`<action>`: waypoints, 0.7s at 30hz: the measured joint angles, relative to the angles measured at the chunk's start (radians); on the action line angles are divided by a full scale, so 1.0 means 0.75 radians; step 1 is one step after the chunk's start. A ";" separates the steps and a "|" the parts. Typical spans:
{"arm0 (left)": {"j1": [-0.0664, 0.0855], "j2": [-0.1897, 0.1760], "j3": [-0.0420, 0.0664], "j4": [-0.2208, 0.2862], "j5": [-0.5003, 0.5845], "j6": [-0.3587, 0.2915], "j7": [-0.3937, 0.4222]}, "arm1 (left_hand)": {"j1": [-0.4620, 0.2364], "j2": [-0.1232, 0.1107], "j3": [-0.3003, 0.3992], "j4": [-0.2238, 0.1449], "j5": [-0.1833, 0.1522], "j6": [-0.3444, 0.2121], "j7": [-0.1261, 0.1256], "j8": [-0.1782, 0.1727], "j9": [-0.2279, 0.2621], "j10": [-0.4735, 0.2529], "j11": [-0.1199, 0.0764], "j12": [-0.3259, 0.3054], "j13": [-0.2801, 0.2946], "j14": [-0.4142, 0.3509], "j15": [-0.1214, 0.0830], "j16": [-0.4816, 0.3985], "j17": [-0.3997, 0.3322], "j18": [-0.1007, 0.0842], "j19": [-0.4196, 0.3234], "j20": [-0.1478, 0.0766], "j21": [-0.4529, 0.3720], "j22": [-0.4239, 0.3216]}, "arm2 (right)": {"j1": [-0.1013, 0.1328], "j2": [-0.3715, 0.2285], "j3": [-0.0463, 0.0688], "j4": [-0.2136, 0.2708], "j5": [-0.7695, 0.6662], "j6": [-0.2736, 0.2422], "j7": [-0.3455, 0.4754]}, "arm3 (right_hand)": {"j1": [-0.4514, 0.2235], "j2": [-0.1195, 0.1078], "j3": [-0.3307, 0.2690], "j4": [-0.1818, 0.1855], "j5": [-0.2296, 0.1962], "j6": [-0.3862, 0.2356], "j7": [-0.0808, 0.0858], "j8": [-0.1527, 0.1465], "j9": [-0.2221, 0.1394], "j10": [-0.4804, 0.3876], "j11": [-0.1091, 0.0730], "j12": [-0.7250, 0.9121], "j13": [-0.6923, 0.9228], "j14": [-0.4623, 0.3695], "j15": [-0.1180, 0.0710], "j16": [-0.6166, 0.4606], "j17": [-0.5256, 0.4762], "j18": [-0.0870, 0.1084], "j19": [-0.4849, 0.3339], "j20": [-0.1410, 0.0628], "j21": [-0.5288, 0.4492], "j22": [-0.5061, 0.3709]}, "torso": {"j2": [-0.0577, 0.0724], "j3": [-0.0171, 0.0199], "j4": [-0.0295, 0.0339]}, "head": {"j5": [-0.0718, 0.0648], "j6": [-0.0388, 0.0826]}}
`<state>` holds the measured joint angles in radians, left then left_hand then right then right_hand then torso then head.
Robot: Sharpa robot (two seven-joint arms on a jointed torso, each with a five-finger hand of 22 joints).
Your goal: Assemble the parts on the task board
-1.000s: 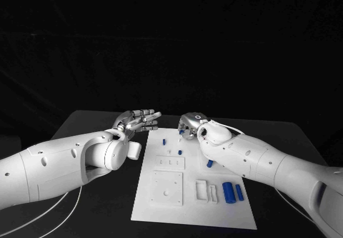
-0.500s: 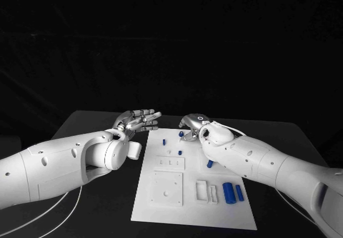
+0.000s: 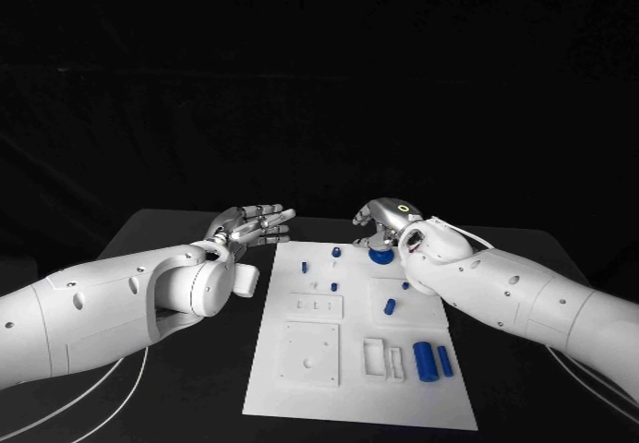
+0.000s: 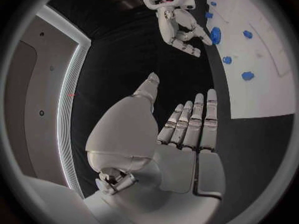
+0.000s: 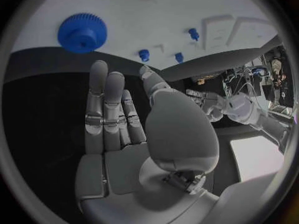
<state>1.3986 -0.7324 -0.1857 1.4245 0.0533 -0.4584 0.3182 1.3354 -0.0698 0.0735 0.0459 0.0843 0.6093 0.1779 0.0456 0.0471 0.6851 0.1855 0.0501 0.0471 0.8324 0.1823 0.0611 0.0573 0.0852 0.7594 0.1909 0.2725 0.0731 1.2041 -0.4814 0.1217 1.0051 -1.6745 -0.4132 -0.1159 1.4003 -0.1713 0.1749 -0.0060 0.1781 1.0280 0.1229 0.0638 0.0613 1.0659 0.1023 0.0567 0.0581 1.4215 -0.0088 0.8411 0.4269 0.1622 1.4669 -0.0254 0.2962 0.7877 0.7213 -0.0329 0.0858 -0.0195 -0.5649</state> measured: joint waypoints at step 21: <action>0.003 -0.008 0.000 -0.005 0.000 0.000 0.002 | 0.000 0.000 0.000 0.000 0.000 0.004 -0.004 0.000 0.000 0.011 -0.002 0.000 0.000 0.005 0.005 0.000 0.000 0.000 0.000 0.000 0.000 0.000 | 0.021 -0.085 0.095 -0.091 0.171 0.317 0.007 | -0.087 0.035 -0.114 -0.072 0.195 -0.022 -0.027 0.000 0.002 0.342 -0.141 1.567 1.589 0.029 -0.081 0.414 0.912 -0.090 -0.003 -0.092 0.511 0.589 | 0.003 0.0028 -0.0045 | -0.023 0.009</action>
<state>1.4005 -0.7381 -0.1860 1.4207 0.0537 -0.4581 0.3199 1.3355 -0.0698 0.0734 0.0458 0.0843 0.6125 0.1747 0.0456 0.0472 0.6937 0.1842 0.0501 0.0472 0.8360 0.1859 0.0611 0.0573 0.0851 0.7594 0.1909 0.2725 0.0731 1.2201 -0.5454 0.1931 0.9365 -1.5462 -0.1752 -0.1110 1.3349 -0.1450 0.0897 -0.0603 0.3246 1.0114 0.1027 0.0638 0.0627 1.3225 -0.0036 1.2323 1.2495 1.4434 -0.0696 1.1512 1.1110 0.0947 1.4650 -0.0943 0.6798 1.2291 0.7234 -0.0308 0.0825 -0.0368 -0.5584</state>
